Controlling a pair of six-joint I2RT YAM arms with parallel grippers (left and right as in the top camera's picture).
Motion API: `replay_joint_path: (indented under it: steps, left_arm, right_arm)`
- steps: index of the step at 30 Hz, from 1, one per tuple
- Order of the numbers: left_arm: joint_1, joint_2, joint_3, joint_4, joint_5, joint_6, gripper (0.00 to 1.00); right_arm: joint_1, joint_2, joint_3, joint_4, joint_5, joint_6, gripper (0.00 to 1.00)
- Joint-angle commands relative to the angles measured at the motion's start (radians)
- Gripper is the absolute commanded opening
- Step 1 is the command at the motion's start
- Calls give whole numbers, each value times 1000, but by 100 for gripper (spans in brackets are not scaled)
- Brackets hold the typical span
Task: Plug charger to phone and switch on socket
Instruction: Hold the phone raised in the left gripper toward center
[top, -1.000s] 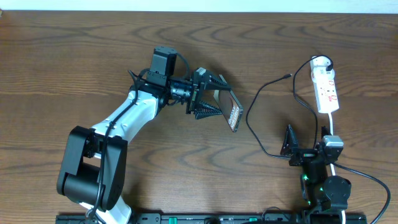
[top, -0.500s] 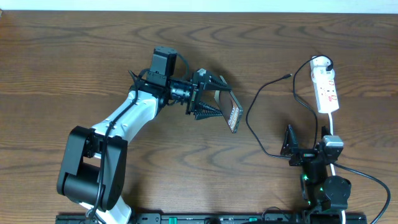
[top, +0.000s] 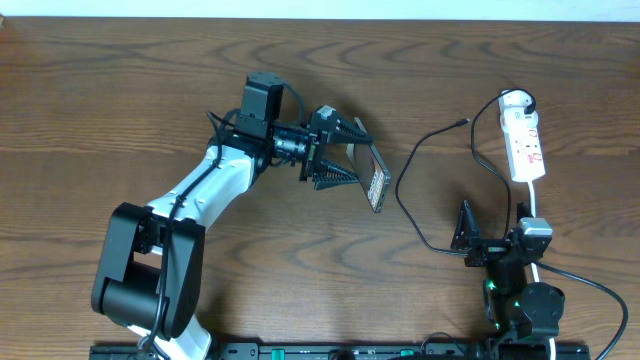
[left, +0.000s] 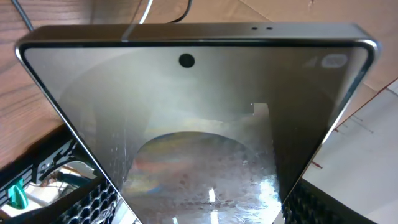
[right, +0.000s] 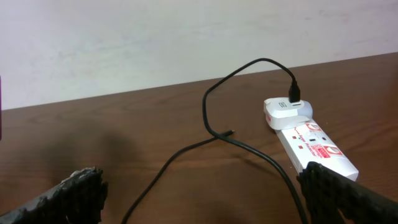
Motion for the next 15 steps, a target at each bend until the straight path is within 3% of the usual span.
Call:
replay_joint_path:
  steps: [1,15]
  left_arm:
    - [7,-36,9,9,48,-6,66]
    - [7,-35,9,184,-31,21,66]
  right_arm:
    - [1,-5,-1,-5,8,-12,99]
    - [1,-5,-1,-3,8,-11,99]
